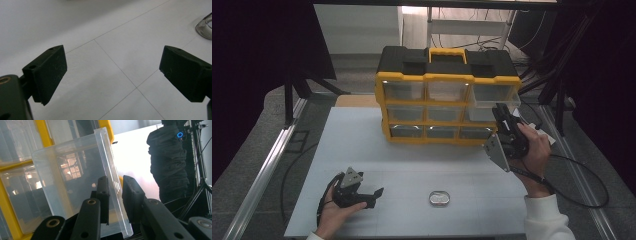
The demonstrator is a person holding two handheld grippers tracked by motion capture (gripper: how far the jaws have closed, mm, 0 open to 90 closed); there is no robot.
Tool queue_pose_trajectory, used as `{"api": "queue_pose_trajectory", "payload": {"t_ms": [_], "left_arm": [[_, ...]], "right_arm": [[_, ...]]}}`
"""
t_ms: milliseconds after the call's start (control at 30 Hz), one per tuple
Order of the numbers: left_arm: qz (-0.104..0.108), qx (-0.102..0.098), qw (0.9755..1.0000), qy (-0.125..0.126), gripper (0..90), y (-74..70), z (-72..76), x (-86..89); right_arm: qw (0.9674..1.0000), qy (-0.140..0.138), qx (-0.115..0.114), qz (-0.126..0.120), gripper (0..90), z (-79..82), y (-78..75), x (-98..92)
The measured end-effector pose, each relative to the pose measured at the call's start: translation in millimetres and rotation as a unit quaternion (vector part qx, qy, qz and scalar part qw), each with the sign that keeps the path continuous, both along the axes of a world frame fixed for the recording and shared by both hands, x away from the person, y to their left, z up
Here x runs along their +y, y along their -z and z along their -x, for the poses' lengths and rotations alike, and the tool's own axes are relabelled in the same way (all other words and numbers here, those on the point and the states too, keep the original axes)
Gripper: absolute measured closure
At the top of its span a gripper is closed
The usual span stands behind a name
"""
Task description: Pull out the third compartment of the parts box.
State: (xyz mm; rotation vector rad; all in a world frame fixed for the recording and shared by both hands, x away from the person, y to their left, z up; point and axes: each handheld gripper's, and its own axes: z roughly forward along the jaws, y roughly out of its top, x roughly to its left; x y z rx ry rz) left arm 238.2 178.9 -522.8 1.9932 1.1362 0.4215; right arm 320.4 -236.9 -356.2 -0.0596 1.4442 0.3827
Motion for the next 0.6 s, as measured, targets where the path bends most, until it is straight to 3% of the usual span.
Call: {"api": "queue_pose_trajectory", "payload": {"t_ms": [600], "left_arm": [[0.001,-0.001,1.0,0.001,8.1,-0.2,-0.5,0.1]], "right_arm": [[1.0,-0.002,0.002,-0.003,76.0,6.2,-1.5,-1.0]]}}
